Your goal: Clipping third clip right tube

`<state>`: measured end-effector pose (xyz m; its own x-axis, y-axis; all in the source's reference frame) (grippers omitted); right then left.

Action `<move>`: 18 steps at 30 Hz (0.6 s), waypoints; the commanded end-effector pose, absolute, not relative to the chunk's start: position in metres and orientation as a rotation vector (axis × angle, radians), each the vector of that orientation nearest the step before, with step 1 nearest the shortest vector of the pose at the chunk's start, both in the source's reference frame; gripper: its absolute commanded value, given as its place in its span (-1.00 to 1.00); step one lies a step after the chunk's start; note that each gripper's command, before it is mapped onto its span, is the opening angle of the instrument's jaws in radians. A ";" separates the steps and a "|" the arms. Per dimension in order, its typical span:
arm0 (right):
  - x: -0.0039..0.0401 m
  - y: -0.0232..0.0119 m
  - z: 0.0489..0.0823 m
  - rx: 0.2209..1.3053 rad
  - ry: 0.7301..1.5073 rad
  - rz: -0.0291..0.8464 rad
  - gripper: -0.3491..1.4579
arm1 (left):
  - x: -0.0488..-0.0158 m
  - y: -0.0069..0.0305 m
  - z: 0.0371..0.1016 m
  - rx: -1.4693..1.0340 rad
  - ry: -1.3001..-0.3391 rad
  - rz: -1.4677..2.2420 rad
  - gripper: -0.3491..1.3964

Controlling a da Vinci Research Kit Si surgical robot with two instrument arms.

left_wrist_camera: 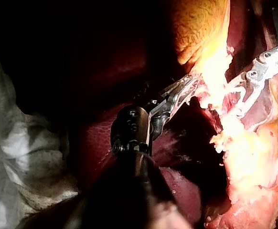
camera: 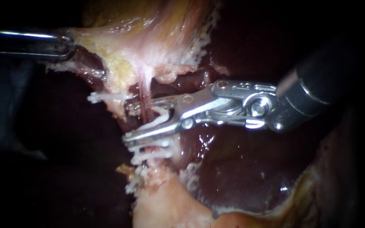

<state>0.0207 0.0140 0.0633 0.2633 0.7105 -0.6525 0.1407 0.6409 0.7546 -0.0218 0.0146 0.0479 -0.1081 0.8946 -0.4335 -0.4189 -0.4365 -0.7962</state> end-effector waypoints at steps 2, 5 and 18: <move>0.0207 0.0141 0.0633 0.843 1.289 0.468 -0.10 | -0.0217 0.0147 0.0481 -1.164 -0.612 1.721 -1.00; 0.0207 0.0141 0.0631 0.884 1.318 0.480 -0.10 | -0.0216 0.0148 0.0484 -1.161 -0.611 1.724 -1.00; 0.0211 0.0138 0.0599 1.011 1.416 0.465 -0.12 | -0.0212 0.0151 0.0492 -1.152 -0.605 1.730 -1.00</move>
<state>0.0212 0.0139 0.0596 0.1544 0.7976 -0.5830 0.2951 0.5259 0.7977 -0.0212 0.0151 0.0493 -0.1198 0.8942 -0.4313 -0.4312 -0.4382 -0.7887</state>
